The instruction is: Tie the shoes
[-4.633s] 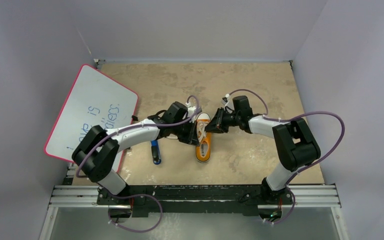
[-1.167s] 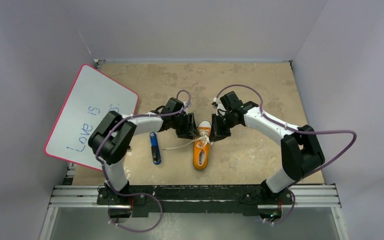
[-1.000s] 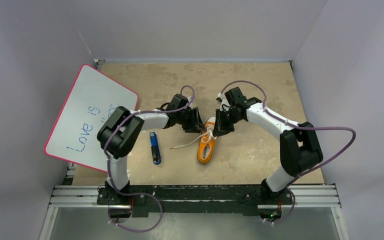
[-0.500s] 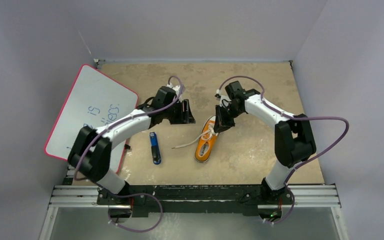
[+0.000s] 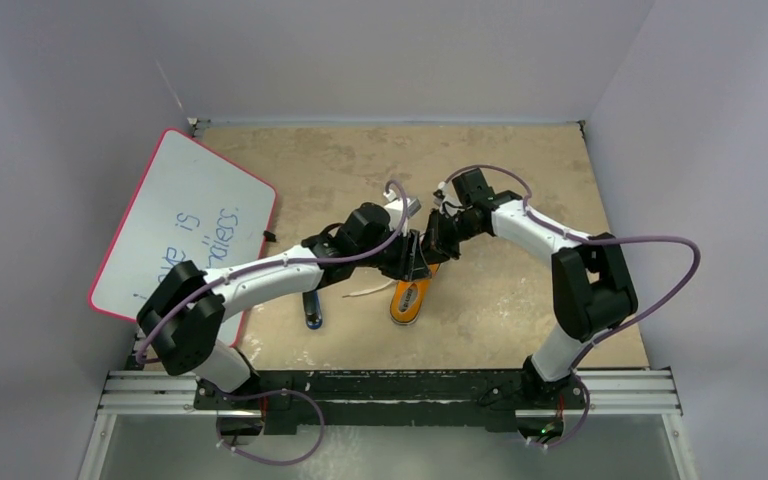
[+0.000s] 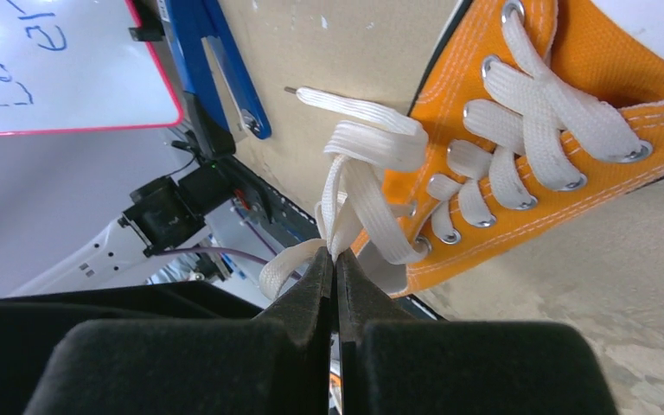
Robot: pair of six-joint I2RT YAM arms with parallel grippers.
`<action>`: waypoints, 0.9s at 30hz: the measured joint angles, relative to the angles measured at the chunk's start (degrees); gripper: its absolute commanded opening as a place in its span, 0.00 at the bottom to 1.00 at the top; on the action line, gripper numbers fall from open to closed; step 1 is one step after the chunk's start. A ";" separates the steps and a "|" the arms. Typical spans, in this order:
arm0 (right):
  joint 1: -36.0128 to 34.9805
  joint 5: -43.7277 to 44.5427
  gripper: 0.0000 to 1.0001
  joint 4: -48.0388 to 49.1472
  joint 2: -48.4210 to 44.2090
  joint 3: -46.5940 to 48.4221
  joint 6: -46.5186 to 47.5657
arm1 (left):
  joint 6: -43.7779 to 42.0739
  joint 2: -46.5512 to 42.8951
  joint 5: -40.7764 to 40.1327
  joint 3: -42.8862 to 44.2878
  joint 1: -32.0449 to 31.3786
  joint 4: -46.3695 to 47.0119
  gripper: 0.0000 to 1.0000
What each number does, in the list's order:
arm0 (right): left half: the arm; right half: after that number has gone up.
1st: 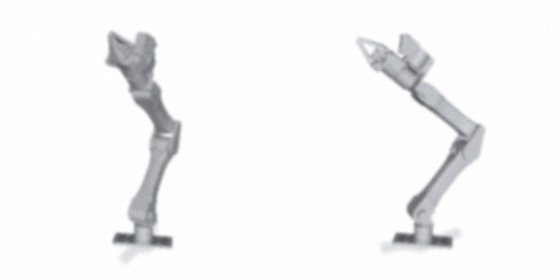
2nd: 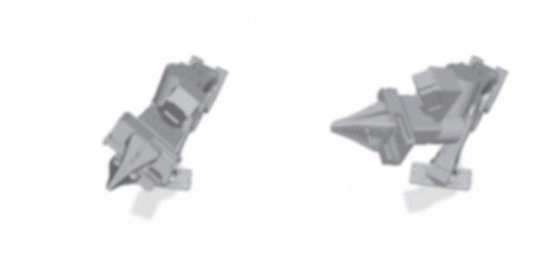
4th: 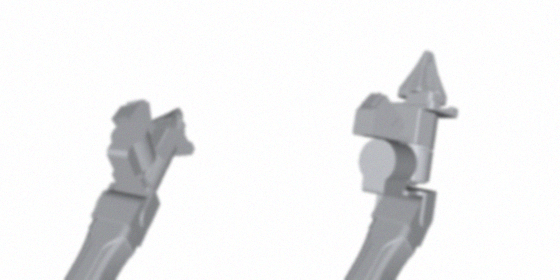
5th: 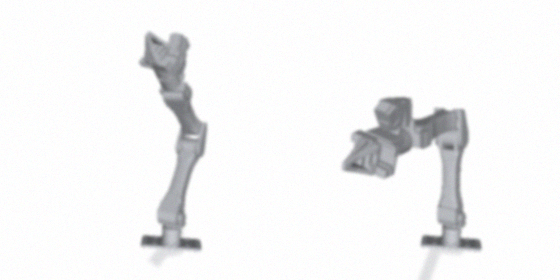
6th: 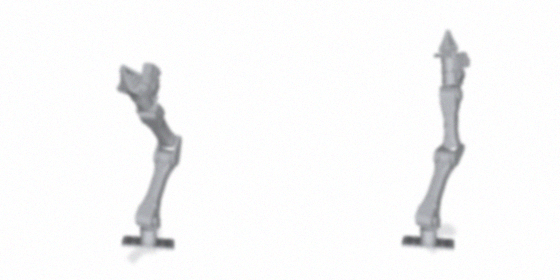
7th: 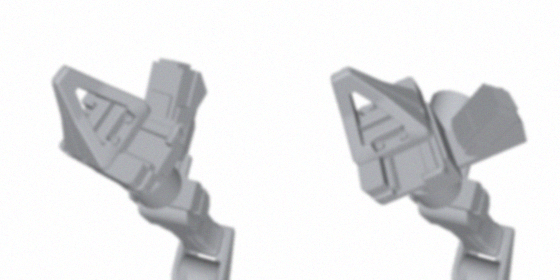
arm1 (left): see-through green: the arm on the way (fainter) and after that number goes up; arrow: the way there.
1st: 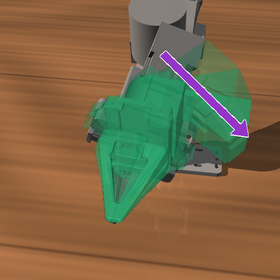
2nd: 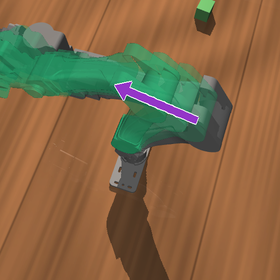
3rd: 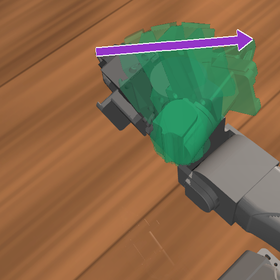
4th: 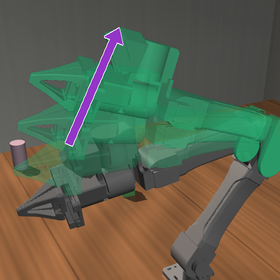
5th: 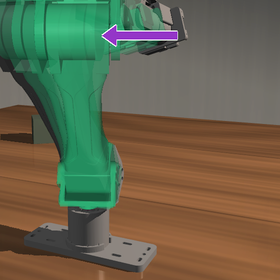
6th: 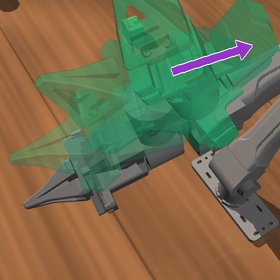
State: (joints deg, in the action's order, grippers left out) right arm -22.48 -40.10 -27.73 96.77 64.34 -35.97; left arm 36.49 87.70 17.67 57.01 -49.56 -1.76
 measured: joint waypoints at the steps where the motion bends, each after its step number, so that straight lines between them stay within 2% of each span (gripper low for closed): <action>1: 0.00 -0.02 0.00 0.46 -0.15 -0.02 -0.63 | 0.22 0.17 -0.42 -0.20 0.04 0.22 0.41; 5: 0.00 0.02 0.00 1.75 -0.66 -0.02 -2.03 | 0.55 0.13 -1.95 -0.83 -0.04 1.09 0.50; 13: 0.00 0.02 0.00 2.99 -0.87 -0.22 -3.30 | 2.45 -1.09 -6.14 -3.50 -0.11 -0.07 0.48; 24: 0.00 0.02 0.00 4.42 -1.20 -0.83 -4.20 | 1.90 0.24 -6.80 -2.71 -0.09 0.74 0.22; 26: 0.00 0.02 0.00 4.61 -1.29 -0.85 -4.37 | 1.75 0.50 -6.80 -2.69 -0.09 0.57 0.13; 27: 0.00 0.02 0.00 4.68 -1.33 -0.90 -4.39 | 1.73 0.52 -6.80 -2.69 -0.09 0.37 0.06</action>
State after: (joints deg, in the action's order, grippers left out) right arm -22.48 -40.07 -23.05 95.44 63.44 -40.36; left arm 38.22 88.23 10.87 54.33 -49.65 -1.39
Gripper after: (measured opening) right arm 0.008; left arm 0.210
